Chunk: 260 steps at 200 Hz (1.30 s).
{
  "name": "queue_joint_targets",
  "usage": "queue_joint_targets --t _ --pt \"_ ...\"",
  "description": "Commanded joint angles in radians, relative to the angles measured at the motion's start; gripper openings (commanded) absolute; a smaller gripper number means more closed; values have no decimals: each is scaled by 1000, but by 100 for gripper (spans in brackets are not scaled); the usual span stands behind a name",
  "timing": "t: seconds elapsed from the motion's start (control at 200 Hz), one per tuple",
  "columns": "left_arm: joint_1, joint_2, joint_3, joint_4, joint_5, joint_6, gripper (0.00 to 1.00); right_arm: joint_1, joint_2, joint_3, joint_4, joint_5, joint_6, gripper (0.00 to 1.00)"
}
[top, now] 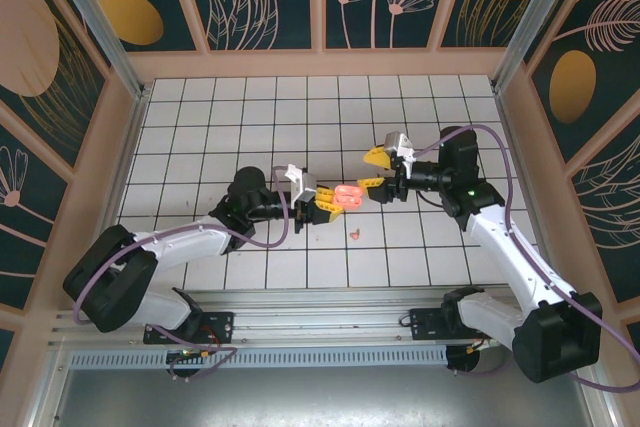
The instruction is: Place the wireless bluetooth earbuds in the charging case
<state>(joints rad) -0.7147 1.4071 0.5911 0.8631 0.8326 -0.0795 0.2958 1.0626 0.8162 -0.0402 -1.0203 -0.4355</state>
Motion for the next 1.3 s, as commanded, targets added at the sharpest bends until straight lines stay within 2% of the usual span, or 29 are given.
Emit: queue_joint_targets --t 0.0,0.155,0.435,0.721,0.861,1.061,1.296 --pt "8 15 -29 129 -19 -63 6 -7 -13 38 21 -19 48 61" --pt "21 23 -58 152 -53 -77 5 -8 -19 54 -11 46 146 61" --pt "79 41 -140 249 -80 -126 4 -7 -41 76 -190 216 285 58" --pt "109 53 -237 384 -143 -210 4 7 -17 67 -389 475 636 55" --pt "115 66 -270 439 -165 -243 4 21 21 55 -452 496 676 53" --pt "115 66 -313 502 -199 -277 3 70 123 39 -450 497 759 52" --pt "117 67 -337 548 -215 -305 4 145 265 47 -454 517 763 52"
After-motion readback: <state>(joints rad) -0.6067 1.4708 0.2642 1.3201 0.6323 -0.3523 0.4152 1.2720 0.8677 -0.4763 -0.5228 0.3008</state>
